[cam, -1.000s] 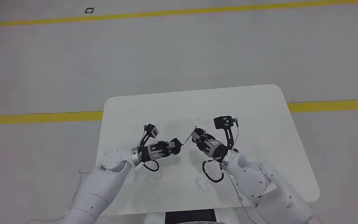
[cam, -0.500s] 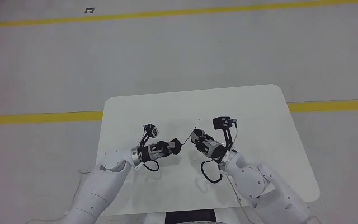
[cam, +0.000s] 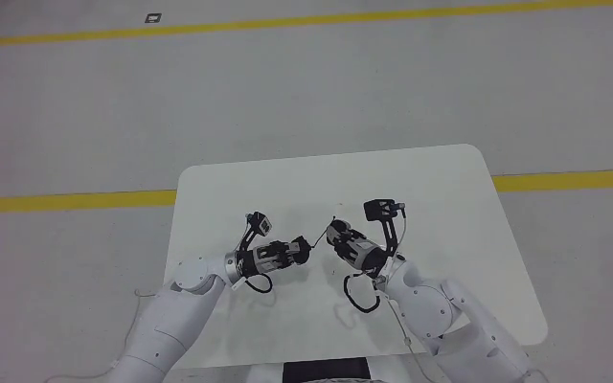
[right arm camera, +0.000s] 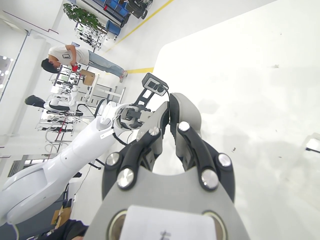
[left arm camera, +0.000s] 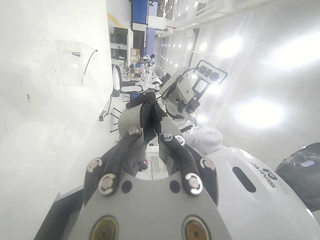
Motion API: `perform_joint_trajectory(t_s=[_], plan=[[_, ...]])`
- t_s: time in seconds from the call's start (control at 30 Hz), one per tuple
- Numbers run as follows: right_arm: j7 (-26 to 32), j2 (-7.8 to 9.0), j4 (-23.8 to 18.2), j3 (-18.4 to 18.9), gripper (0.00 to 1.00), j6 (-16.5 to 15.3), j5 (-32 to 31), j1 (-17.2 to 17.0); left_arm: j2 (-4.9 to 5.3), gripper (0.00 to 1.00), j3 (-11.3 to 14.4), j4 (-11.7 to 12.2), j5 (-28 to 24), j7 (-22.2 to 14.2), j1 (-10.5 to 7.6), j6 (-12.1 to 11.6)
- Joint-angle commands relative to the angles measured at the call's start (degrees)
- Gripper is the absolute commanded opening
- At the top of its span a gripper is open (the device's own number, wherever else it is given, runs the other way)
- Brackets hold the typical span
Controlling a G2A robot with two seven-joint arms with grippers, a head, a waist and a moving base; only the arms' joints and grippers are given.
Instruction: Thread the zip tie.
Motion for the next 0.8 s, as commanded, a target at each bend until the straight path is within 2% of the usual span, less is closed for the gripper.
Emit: perform_joint_trajectory(t_s=[0.0, 0.77], plan=[[0.2, -0.04, 0.1, -0.1, 0.0, 0.0, -0.1, 0.0, 0.0, 0.0, 0.0, 0.0, 0.0, 0.0, 0.0, 0.0], [1.4, -0.48, 1.0, 0.2, 0.0, 1.8, -2.0, -0.1, 0.0, 0.0, 0.0, 0.0, 0.0, 0.0, 0.0, 0.0]])
